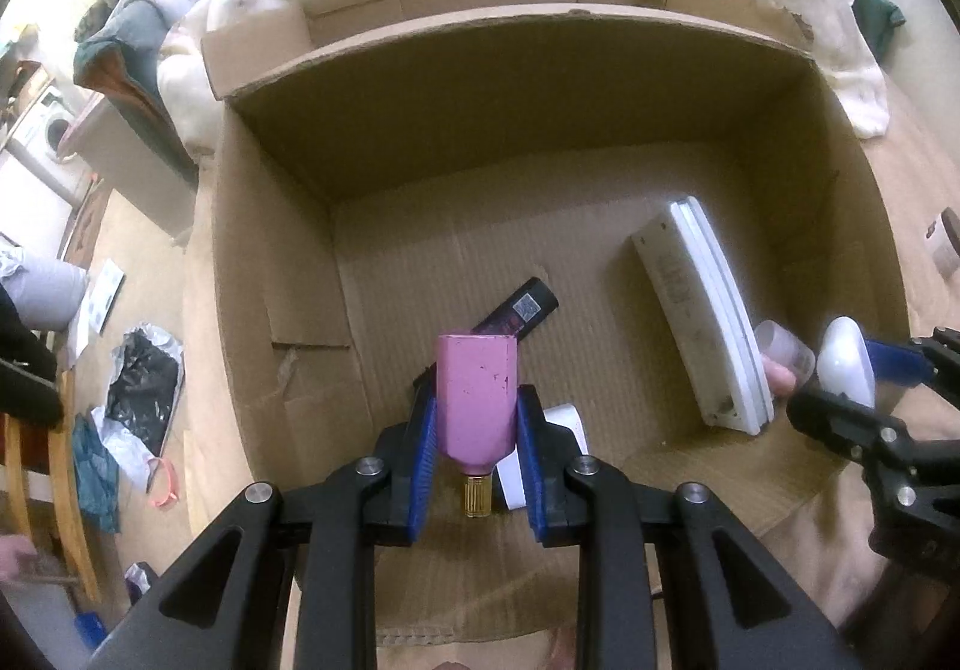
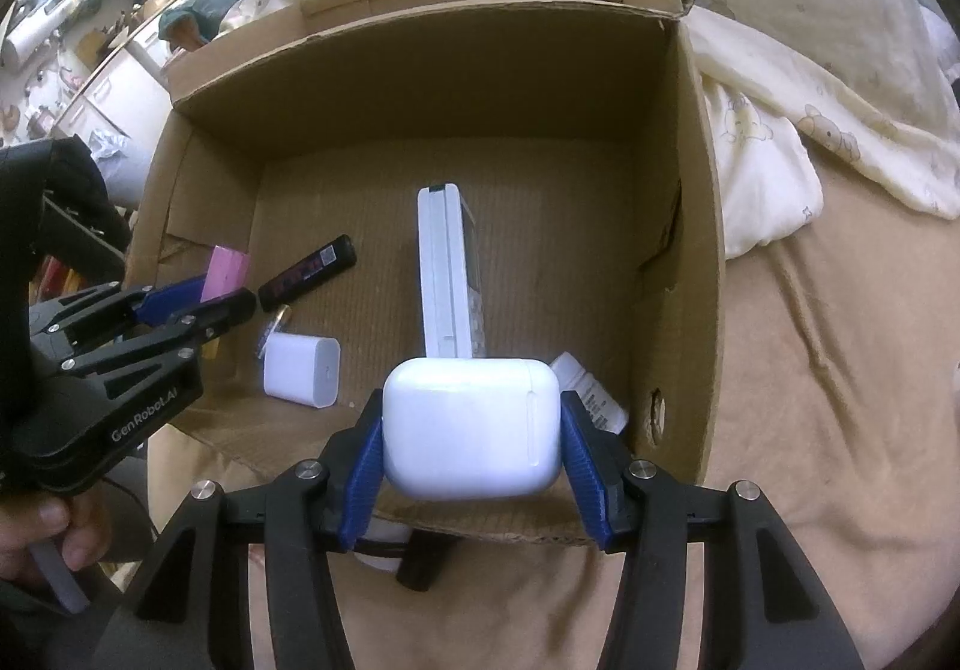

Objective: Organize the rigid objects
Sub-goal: 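Lower the perfume bottle and earbud case into the box and open both grippers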

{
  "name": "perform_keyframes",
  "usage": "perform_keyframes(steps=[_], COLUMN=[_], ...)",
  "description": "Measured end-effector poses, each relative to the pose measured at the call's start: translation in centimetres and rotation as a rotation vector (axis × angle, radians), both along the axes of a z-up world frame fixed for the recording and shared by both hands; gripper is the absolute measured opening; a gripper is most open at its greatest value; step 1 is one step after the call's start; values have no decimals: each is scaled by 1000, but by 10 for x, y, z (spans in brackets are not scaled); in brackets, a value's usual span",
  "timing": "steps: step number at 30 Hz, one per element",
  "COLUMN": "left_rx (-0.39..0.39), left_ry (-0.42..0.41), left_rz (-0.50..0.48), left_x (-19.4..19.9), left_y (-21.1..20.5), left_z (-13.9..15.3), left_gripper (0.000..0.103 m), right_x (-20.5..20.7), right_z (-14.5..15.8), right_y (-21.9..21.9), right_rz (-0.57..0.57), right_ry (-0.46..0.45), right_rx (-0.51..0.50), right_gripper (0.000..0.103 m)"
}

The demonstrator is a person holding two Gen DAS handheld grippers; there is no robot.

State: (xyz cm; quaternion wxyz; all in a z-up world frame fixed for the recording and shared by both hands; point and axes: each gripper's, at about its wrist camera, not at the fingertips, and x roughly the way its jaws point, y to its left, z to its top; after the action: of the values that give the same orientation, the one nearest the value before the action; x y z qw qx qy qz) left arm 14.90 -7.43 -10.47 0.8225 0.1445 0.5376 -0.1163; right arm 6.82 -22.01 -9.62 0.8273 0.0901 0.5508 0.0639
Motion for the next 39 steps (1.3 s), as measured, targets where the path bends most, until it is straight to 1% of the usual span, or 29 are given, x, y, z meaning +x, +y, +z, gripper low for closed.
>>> perform_keyframes(steps=[3, 6, 13, 14, 15, 16, 17, 18, 20, 21, 22, 23, 24, 25, 26, 28, 31, 39], left_rx=[18, 16, 9, 8, 6, 3, -2, -9, -25, -34, -41, -49, -57, -59, -60, -57, -54, -55], left_ry=[-9, -4, -10, -16, -27, -34, -45, -57, -68, -69, -70, -71, -73, -73, -74, -76, -74, -72], left_rz=[-18, -22, -28, -31, -35, -35, -34, -33, -32, -29, -24, -19, -16, -16, -14, -9, -4, 19], left_x=[-3, -4, -5, -6, -7, -7, -8, -9, -9, -8, -8, -8, -8, -7, -6, -5, -4, -3], left_y=[-3, -4, -3, -1, -2, -2, -3, -3, -3, -3, -2, -1, 1, 0, 1, 2, 1, -1], left_z=[-2, -2, -1, -1, 1, 3, 5, 8, 13, 15, 16, 17, 18, 19, 20, 20, 21, 24], left_gripper=[23, 23, 24, 27, 37, 44, 56, 60, 62, 69, 73, 79, 80, 80, 80, 80, 82, 82], right_x=[0, 1, -4, -4, -5, -5, -6, -7, -8, -7, -8, -6, -6, -7, -7, -7, -8, -4], right_z=[0, 0, 10, 11, 13, 14, 16, 17, 20, 21, 22, 24, 26, 28, 30, 34, 38, 39], right_y=[0, -1, -5, -5, -6, -6, -7, -8, -11, -11, -12, -11, -13, -14, -14, -16, -17, -20], right_rz=[-1, -4, -16, -18, -19, -23, -26, -30, -41, -45, -50, -55, -61, -67, -71, -78, -88, -99], right_ry=[0, -1, -59, -66, -72, -80, -88, -94, -107, -113, -121, -130, -142, -156, -169, -195, -215, -226], right_rx=[-3, 8, 37, 39, 42, 43, 45, 48, 63, 70, 78, 83, 86, 92, 98, 111, 102, 104], right_gripper=[57, 57, 57, 57, 57, 57, 59, 62, 66, 69, 72, 79, 90, 95, 103, 103, 103, 103])
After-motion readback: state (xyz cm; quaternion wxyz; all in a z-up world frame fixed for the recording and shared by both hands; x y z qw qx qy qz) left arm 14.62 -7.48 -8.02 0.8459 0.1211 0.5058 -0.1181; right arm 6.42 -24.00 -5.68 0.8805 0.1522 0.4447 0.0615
